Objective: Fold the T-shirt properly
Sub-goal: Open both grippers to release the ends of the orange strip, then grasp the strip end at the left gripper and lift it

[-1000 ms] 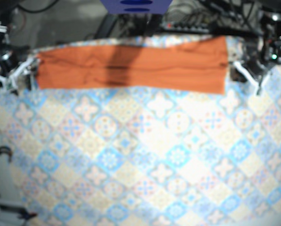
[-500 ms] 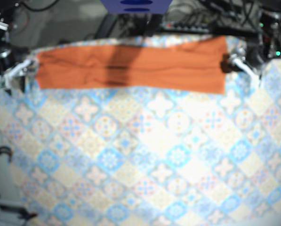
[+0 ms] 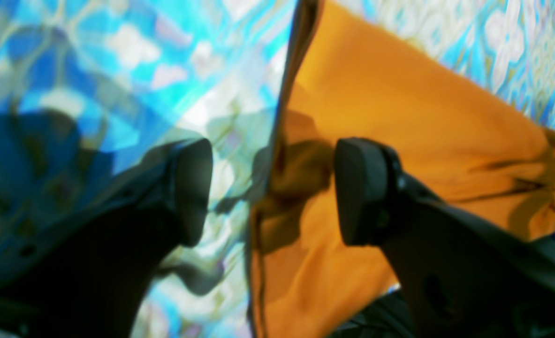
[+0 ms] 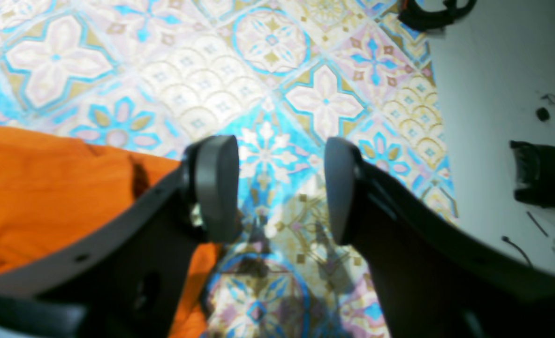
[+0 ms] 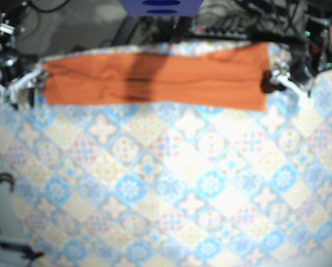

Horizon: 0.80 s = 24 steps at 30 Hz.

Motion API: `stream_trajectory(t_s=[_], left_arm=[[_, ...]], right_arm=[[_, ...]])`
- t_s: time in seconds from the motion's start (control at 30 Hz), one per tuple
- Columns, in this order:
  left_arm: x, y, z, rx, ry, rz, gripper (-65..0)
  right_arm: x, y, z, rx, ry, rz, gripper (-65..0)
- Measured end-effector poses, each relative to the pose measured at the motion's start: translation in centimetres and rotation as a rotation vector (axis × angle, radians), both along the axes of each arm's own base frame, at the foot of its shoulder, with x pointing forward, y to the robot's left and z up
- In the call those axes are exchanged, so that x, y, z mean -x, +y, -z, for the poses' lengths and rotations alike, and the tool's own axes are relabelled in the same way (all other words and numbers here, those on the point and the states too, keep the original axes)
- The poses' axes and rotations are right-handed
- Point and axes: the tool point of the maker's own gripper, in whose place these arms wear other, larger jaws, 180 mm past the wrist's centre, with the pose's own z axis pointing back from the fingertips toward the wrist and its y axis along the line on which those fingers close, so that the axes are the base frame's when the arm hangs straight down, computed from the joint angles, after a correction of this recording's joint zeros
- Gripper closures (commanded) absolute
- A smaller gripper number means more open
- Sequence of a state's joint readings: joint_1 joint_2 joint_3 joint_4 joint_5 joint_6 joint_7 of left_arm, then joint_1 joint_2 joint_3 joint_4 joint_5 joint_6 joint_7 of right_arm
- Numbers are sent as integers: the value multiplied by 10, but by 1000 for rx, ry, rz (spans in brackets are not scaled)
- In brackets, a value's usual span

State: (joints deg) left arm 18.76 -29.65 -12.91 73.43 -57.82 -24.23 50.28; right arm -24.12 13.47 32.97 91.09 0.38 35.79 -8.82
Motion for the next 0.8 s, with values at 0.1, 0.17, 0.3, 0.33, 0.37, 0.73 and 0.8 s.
stream_trajectory(t_s=[0.1,0.17,0.3,0.33,0.37,0.73,0.8], left_arm=[[-5,-9,1,12,-11,12,-403],[-8,-12,1,11,-11,29,-403],[-11,-27,3,40,-18,43,-403],[-13,-31,3,52,-30,32,-403],[-13,-33,3,59,-35,25,-403],[-17,-45,4,89,-24,37,-400],[-16,-45,4,89,-21,39,-370]], right_arm=[[0,0,0,1,-1,0,-289],[0,0,0,0,-2,0,-289],[0,0,0,0,0,1,-289],[0,0,0,0,0,1,-289],[0,0,0,0,-1,1,-289],[0,0,0,1,0,1,-289],[0,0,0,0,0,1,-289]])
